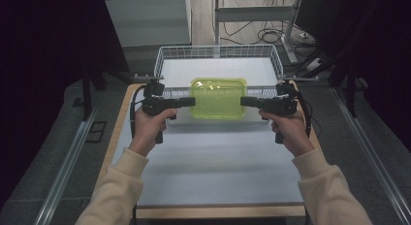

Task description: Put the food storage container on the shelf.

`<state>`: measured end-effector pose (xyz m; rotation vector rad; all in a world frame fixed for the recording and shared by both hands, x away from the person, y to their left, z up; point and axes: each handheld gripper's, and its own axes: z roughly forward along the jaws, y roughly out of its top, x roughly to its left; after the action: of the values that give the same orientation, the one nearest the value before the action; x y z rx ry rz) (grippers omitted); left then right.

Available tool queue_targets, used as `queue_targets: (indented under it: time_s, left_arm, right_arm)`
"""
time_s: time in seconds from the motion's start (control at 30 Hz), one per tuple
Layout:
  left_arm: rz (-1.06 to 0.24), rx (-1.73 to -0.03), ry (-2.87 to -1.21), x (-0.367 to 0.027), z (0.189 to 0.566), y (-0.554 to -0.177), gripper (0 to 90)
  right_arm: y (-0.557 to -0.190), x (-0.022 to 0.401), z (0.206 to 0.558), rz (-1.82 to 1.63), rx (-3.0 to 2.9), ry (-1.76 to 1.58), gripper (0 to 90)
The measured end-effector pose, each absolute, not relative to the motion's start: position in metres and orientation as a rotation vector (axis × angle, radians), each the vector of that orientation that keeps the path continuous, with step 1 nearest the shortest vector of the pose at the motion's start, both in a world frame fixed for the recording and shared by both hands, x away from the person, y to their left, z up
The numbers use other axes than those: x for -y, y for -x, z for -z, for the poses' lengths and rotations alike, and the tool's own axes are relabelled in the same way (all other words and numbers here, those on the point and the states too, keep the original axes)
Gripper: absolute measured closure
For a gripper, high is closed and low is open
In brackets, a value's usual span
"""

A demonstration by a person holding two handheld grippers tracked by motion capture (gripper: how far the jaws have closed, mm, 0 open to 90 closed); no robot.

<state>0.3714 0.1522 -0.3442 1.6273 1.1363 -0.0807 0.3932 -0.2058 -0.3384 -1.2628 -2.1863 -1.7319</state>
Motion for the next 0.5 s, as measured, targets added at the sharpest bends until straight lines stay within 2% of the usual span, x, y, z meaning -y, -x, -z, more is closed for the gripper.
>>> queue_targets:
  time_s: [0.5]
  left_arm:
    - [0.076, -1.149, -1.609, -0.152, 0.337, -0.394, 80.7]
  right_arm:
    - [-0.415, 0.203, 0.327, 1.734, 2.200, 1.295, 79.8]
